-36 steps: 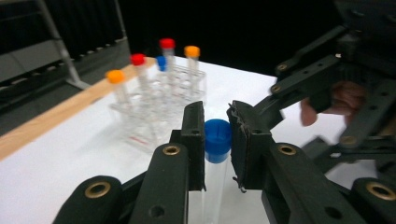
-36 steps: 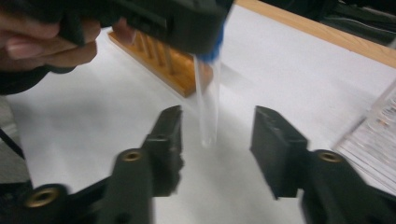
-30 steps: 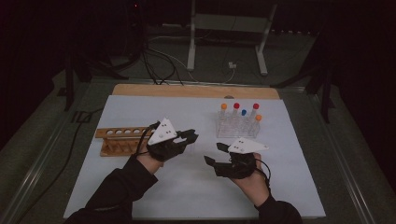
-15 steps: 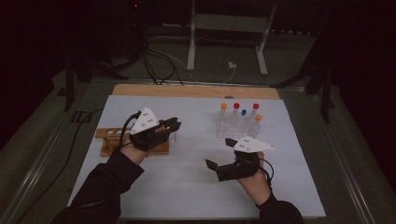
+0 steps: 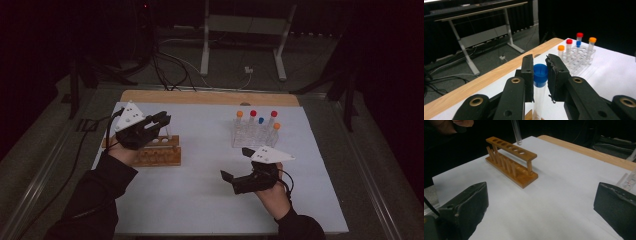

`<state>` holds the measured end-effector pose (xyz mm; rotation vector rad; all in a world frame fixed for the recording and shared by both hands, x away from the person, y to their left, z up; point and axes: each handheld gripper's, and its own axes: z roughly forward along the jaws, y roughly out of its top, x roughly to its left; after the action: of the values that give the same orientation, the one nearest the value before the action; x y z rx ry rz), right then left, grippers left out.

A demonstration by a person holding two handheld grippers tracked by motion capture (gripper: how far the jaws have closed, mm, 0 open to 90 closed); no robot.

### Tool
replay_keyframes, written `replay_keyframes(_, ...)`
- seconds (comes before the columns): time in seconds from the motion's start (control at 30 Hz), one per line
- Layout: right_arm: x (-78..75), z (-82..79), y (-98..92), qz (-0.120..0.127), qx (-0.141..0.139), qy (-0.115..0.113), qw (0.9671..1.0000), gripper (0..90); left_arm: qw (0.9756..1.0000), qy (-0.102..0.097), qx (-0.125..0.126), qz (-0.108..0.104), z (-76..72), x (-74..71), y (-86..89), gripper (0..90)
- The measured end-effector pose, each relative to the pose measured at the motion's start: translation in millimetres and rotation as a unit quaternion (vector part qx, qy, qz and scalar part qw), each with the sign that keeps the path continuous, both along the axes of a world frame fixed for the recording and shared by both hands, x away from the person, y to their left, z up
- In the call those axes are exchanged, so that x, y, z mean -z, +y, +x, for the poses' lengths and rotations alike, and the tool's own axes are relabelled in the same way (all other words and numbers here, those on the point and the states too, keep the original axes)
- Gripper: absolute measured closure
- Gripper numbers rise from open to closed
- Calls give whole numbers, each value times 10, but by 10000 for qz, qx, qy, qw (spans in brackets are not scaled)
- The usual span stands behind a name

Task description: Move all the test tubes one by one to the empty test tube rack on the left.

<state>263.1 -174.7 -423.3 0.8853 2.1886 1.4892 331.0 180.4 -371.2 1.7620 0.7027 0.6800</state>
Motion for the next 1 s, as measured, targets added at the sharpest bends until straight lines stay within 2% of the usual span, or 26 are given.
replay_keyframes(0.3, 0, -2, 0, -3, -9, -5, 10000, 0, 9994, 183, -288, 9, 133, 215, 124, 777)
replay_keyframes(0.37, 1, 0, -5, 9, -1, -21, 10000, 0, 9993, 246, -290, -57, 150, 265, 139, 777)
replay_keyframes(0.43, 0, 0, -10, 12, 3, -21, 10000, 0, 9991, 258, -323, 38, 164, 319, 133, 777)
replay_keyframes(0.5, 1, 0, -13, 31, 5, -22, 10000, 0, 9988, 354, -318, -62, 179, 375, 137, 777)
replay_keyframes(0.7, 0, -3, -11, 18, -11, -5, 10000, 0, 9983, 465, -341, -70, 194, 555, 115, 777)
replay_keyframes(0.9, 9, -2, -20, 28, -9, 4, 10000, 0, 9973, 621, -392, -3, 211, 762, 97, 776)
replay_keyframes(1.0, 12, -5, -24, 41, -13, 14, 10000, 0, 9968, 705, -388, -3, 227, 815, 101, 776)
